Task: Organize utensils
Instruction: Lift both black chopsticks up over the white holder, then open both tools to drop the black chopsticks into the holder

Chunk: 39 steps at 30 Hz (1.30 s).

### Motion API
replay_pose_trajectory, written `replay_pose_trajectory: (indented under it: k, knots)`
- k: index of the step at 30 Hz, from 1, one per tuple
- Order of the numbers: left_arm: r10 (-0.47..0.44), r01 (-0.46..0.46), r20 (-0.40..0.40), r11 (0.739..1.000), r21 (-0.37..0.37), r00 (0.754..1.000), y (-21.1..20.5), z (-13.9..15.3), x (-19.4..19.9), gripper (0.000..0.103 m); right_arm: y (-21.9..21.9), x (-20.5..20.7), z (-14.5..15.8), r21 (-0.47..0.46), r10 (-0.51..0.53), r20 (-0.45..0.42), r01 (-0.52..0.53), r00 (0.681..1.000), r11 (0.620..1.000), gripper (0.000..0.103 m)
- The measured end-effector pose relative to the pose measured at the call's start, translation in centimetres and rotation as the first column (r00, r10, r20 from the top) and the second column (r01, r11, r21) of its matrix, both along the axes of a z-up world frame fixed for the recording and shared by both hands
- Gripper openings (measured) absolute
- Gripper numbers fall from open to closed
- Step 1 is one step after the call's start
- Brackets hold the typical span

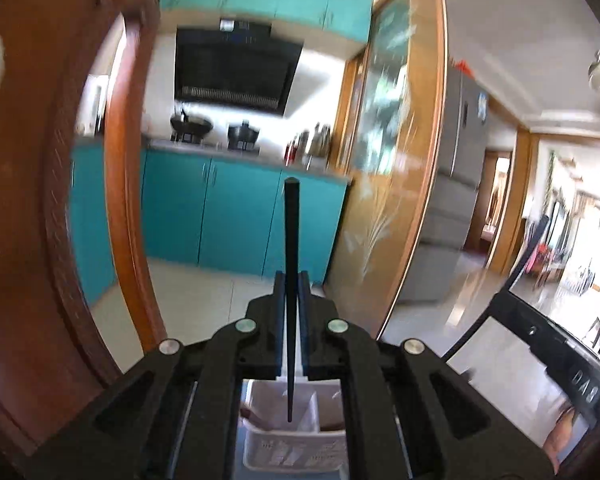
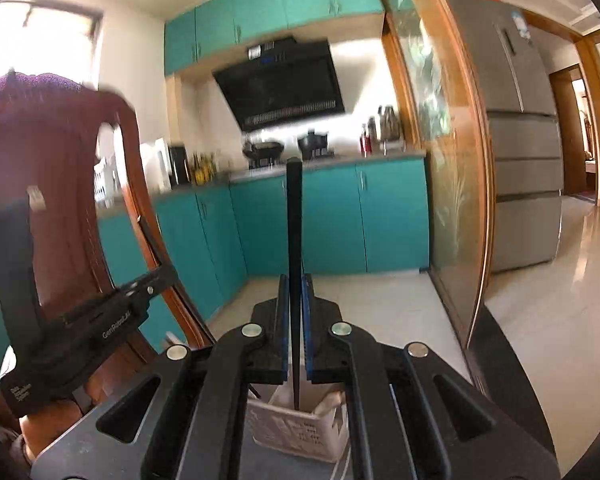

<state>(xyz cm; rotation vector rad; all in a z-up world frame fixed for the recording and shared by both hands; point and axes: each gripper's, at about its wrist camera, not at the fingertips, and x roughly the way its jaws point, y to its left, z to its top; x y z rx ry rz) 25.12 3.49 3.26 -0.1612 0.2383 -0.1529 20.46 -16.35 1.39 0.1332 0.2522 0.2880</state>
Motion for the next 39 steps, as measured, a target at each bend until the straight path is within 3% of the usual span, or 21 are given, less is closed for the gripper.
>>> replay_pose_trajectory:
  k: [3, 8, 14, 17, 19, 26, 30, 33, 36, 39]
  knots:
    - [0.028, -0.026, -0.023, 0.997, 0.069, 0.999, -0.5, -1.5, 0.9, 0.007, 0.6, 1.2, -1.4, -0.019, 0.012, -0.032, -0.012, 0.999, 1.000, 0.006]
    - [0.040, -0.037, -0.031, 0.995, 0.090, 0.999, -1.1, -1.6, 0.6, 0.008, 1.2, 0.8, -2.1, -0.054, 0.003, -0.048, -0.005, 0.999, 0.999, 0.007]
    - [0.046, -0.042, -0.043, 0.995, 0.090, 0.998, -1.5, -1.7, 0.5, 0.008, 0.6, -0.3, -1.0, -0.039, -0.006, -0.025, 0.005, 1.000, 0.999, 0.022]
    - [0.044, -0.041, -0.033, 0.995, 0.094, 0.998, -1.5, -1.6, -0.1, 0.016, 0.5, -0.9, -0.5, -0.028, -0.008, -0.006, 0.008, 1.000, 1.000, 0.034]
    - [0.046, -0.045, -0.016, 0.994, 0.098, 0.999, -1.3, -1.4, -0.8, 0.029, 0.3, -1.5, -0.2, -0.025, -0.011, 0.008, 0.011, 1.000, 1.000, 0.040]
    - [0.039, -0.039, 0.014, 0.997, 0.061, 0.999, -0.2, -1.1, -2.7, 0.042, -0.3, -3.4, 0.6, -0.022, -0.022, 0.047, 0.023, 0.999, 1.000, 0.053]
    - [0.033, -0.035, 0.019, 0.997, 0.073, 0.999, -0.2, -1.4, -4.6, 0.060, -0.3, -5.6, 0.8, -0.063, -0.036, 0.095, 0.042, 0.995, 0.997, 0.068]
    - [0.059, -0.057, -0.012, 0.990, 0.130, 0.998, -0.5, -2.9, -7.7, 0.068, -0.4, -8.0, 0.9, -0.118, -0.064, 0.140, 0.081, 0.988, 0.990, 0.085]
    - [0.054, -0.045, -0.063, 0.991, 0.127, 0.997, -0.2, -4.9, -11.1, 0.081, -0.7, -11.2, 0.2, -0.153, -0.097, 0.173, 0.124, 0.980, 0.980, 0.100]
    - [0.064, -0.045, -0.102, 0.982, 0.182, 0.993, -0.5, -6.3, -14.2, 0.089, -1.1, -14.8, -1.9, -0.190, -0.124, 0.158, 0.154, 0.980, 0.970, 0.100]
